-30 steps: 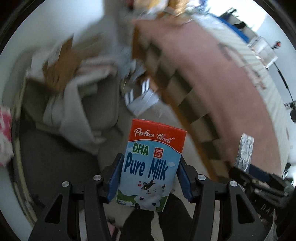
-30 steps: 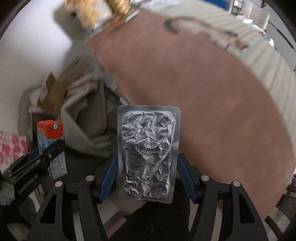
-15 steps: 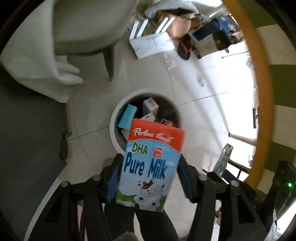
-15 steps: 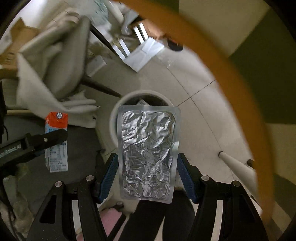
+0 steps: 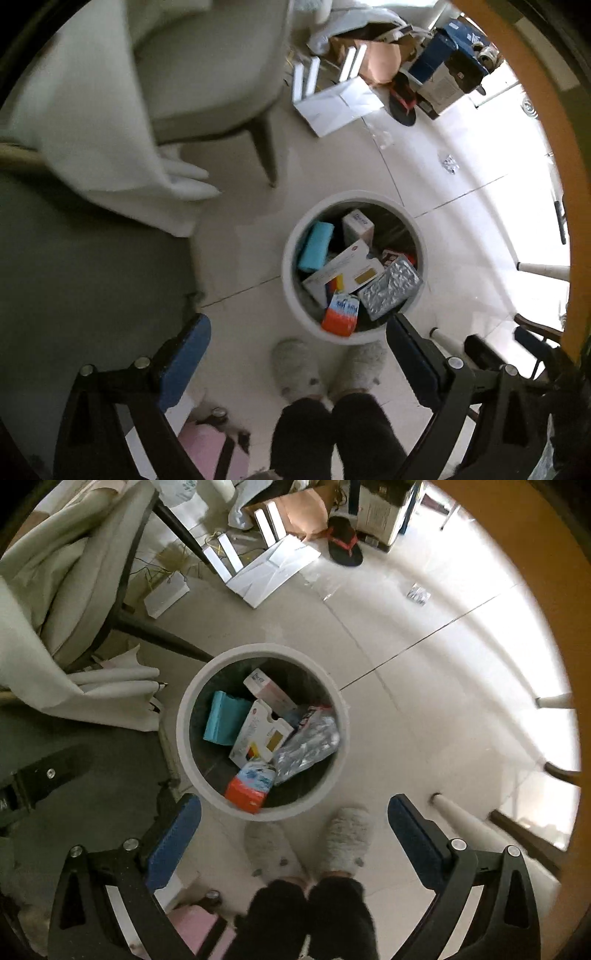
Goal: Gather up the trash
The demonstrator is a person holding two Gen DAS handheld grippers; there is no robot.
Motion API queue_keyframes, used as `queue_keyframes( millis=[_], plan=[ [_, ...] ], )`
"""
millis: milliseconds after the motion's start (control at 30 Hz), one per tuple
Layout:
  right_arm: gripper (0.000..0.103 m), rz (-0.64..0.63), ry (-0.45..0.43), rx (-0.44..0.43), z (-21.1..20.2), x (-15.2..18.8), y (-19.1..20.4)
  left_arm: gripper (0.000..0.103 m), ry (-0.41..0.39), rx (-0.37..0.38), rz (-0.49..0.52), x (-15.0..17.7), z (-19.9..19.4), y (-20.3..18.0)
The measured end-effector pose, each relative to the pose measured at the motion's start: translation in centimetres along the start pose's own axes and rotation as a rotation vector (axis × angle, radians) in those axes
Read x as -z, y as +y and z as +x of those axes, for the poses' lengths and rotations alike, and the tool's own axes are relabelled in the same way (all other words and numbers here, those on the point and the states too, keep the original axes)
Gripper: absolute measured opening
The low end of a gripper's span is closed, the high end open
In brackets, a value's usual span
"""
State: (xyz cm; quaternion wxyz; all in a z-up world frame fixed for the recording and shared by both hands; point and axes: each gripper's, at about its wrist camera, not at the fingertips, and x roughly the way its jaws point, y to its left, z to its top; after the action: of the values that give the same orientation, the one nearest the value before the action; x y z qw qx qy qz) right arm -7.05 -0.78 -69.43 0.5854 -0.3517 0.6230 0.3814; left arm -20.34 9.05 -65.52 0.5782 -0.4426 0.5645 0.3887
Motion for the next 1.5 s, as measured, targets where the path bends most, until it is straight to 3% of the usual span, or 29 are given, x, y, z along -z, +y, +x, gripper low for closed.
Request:
queue_keyframes(
  millis=[267,633,933,1233,1500],
  plan=[
    [0.102,-0.018,-0.051,-0.007,-12.3,2.4,1.3,0.097,-0.046,-0.025,-0.009,4.3,-12.6,0.0],
    [0.102,-0.076,-0.096,-0.159,-35.2,7.1,0.3,0.097,-0.13,0.089,0.042,10.3,-32.4,-1.7],
    [0.102,-0.116,-0.202,-0.256,-50.3,10.3,-0.6,0.097,-0.26,0.216,0.016,13.3,-44.7,-2.4],
    [0.102,-0.153,-0.256,-0.302,-58.1,12.7,0.0,0.097,-0.358,0.26,0.028,15.9,-51.8,-2.0],
    [0.103,-0.192,-0.272,-0.327,-61.2,13.9,1.0,0.097,-0.389,0.288,0.031,17.5,-53.9,-1.9]
  ],
)
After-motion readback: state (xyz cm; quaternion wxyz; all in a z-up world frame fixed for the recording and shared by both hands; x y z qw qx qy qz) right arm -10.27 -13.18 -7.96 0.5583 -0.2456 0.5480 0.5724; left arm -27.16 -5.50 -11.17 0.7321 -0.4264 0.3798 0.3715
